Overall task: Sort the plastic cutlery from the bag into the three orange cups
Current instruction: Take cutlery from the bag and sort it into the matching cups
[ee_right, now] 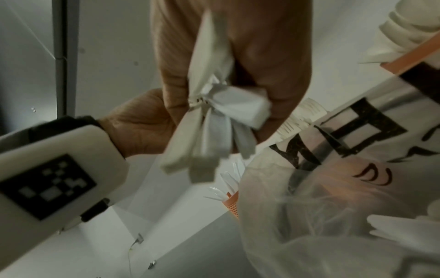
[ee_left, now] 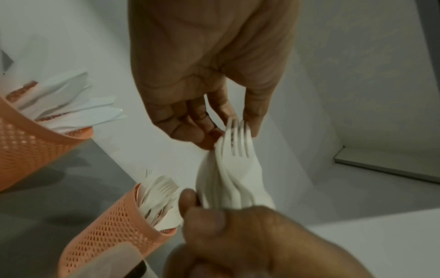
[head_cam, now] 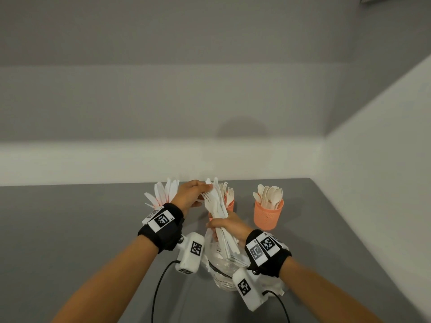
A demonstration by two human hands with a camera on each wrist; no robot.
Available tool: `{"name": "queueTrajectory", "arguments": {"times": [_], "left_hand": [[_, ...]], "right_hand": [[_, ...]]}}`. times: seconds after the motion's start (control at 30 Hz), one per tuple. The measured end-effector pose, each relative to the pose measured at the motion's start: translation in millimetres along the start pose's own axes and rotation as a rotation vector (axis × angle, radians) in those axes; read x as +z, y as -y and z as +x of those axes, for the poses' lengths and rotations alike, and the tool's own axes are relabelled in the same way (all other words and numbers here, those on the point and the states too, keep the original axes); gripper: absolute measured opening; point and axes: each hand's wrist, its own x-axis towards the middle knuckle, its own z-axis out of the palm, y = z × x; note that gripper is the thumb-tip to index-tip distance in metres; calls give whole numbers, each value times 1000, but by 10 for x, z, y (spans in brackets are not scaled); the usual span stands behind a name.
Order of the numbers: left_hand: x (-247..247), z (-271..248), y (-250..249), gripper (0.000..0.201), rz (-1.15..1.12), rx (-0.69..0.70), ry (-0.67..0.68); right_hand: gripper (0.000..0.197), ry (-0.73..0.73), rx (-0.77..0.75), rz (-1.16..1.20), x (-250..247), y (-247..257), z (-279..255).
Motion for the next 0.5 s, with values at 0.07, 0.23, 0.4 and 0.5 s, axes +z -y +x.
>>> {"name": "queueTrajectory", "arguments": {"times": [0.07, 0.23, 0.4, 0.5], "left_hand": [[5, 2, -35, 23, 33, 22, -32], [50, 71, -2, 16, 259, 230, -238], [64, 87, 19, 17, 308, 298, -336], [31, 115, 45, 18, 344, 254, -232]], "right_hand": [[14, -1, 9, 1, -7, -5, -1], [21, -22, -12, -68, -18, 7, 6], [23, -23, -16, -84, -6, -30, 50], [19, -65, 36, -61, -2, -59, 91]]}}
